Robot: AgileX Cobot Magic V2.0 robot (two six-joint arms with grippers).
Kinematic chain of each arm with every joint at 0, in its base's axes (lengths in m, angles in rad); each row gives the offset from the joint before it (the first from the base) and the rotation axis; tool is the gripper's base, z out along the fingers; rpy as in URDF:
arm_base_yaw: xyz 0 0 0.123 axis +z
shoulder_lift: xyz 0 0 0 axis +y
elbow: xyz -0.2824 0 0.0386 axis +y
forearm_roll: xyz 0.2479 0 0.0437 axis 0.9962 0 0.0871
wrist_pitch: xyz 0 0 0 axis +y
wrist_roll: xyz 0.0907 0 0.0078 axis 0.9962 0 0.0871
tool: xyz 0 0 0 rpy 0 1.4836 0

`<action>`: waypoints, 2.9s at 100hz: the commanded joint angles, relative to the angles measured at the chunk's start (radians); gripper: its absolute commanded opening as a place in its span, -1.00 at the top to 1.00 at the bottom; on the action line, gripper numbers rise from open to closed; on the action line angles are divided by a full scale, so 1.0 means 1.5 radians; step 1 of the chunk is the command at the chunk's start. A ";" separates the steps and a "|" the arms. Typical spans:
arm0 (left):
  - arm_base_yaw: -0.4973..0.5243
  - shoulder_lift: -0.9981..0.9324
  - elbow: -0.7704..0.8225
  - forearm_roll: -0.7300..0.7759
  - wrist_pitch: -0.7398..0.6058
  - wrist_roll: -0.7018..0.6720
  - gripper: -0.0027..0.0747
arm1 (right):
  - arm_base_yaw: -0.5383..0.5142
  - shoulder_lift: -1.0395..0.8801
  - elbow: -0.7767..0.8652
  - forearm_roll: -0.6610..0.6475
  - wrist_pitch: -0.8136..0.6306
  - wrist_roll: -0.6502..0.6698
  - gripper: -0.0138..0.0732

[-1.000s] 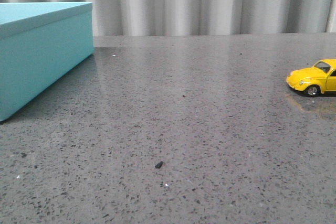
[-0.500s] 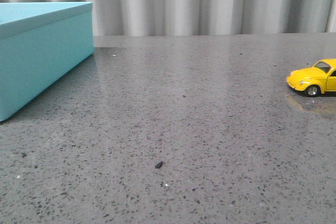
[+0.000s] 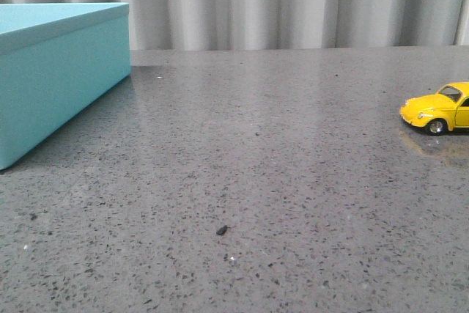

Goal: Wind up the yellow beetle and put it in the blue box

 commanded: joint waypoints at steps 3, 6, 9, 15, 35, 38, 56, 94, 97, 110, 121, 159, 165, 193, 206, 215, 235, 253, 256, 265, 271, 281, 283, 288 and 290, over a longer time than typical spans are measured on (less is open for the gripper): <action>0.004 -0.022 0.017 -0.053 -0.051 -0.007 0.99 | -0.003 -0.013 0.017 0.029 -0.150 0.002 0.81; 0.004 -0.022 0.017 -0.075 -0.058 -0.007 0.99 | -0.003 -0.013 0.017 0.046 -0.166 0.002 0.81; 0.004 -0.022 0.017 -0.106 -0.067 -0.007 0.99 | -0.003 -0.013 0.017 0.079 -0.188 0.002 0.81; 0.004 -0.022 0.017 -0.206 -0.088 -0.007 0.99 | -0.003 -0.013 0.017 0.149 -0.205 0.002 0.81; 0.004 -0.022 0.017 -0.327 -0.105 -0.007 0.99 | -0.003 -0.013 0.017 0.170 -0.183 0.002 0.81; 0.004 -0.022 0.017 -0.327 -0.107 -0.007 0.99 | -0.003 -0.013 0.017 0.170 -0.183 0.002 0.81; 0.004 -0.022 0.017 -0.355 -0.136 -0.007 0.99 | -0.003 -0.013 0.017 0.171 -0.212 0.002 0.81; 0.004 -0.022 0.017 -0.390 -0.165 -0.007 0.99 | -0.003 -0.013 0.017 0.177 -0.224 0.002 0.81; 0.004 -0.022 0.017 -0.398 -0.164 -0.007 0.99 | -0.003 -0.013 0.017 0.177 -0.224 0.002 0.81; 0.004 -0.022 0.017 -0.405 -0.164 -0.007 0.99 | -0.003 -0.013 0.015 0.189 -0.226 0.002 0.81; 0.004 -0.022 0.017 -0.406 -0.163 -0.007 0.99 | -0.003 -0.013 0.014 0.208 -0.232 0.002 0.81; 0.004 -0.022 0.017 -0.410 -0.155 -0.007 0.99 | -0.003 -0.013 0.014 0.211 -0.219 0.002 0.81; 0.004 -0.022 0.017 -0.413 -0.155 -0.007 0.99 | -0.003 -0.013 0.014 0.211 -0.212 0.002 0.81; 0.004 -0.021 0.017 -0.413 -0.154 -0.007 0.99 | -0.003 -0.013 0.014 0.212 -0.205 0.002 0.81; 0.004 -0.021 0.017 -0.413 -0.154 -0.007 0.99 | -0.003 -0.011 0.014 0.212 -0.202 0.002 0.81; 0.004 -0.021 0.017 -0.413 -0.154 -0.007 0.99 | -0.003 -0.010 0.014 0.212 -0.201 0.002 0.81; 0.004 -0.021 0.017 -0.413 -0.152 -0.007 0.99 | -0.003 0.020 0.014 0.212 -0.201 0.002 0.81; 0.004 -0.021 0.017 -0.413 -0.152 -0.007 0.99 | -0.003 0.047 0.014 0.212 -0.213 0.002 0.81; 0.004 -0.021 0.017 -0.413 -0.152 -0.007 0.99 | -0.003 0.047 0.014 0.212 -0.214 0.002 0.81; 0.004 -0.021 0.017 -0.413 -0.152 -0.007 0.99 | -0.003 0.047 0.014 0.212 -0.215 0.002 0.81; 0.004 -0.021 0.017 -0.413 -0.152 -0.007 0.99 | -0.003 0.047 0.014 0.212 -0.215 0.002 0.81; 0.004 -0.021 0.017 -0.417 -0.152 -0.007 0.99 | -0.003 0.047 0.014 0.212 -0.215 0.002 0.81; 0.004 -0.021 0.017 -0.417 -0.152 -0.007 0.99 | -0.003 0.047 0.014 0.212 -0.215 0.002 0.81; 0.004 -0.021 0.017 -0.417 -0.152 -0.007 0.99 | -0.003 0.047 0.014 0.212 -0.214 0.002 0.81; 0.004 -0.021 0.017 -0.418 -0.152 -0.007 0.99 | -0.003 0.047 0.014 0.212 -0.214 0.002 0.81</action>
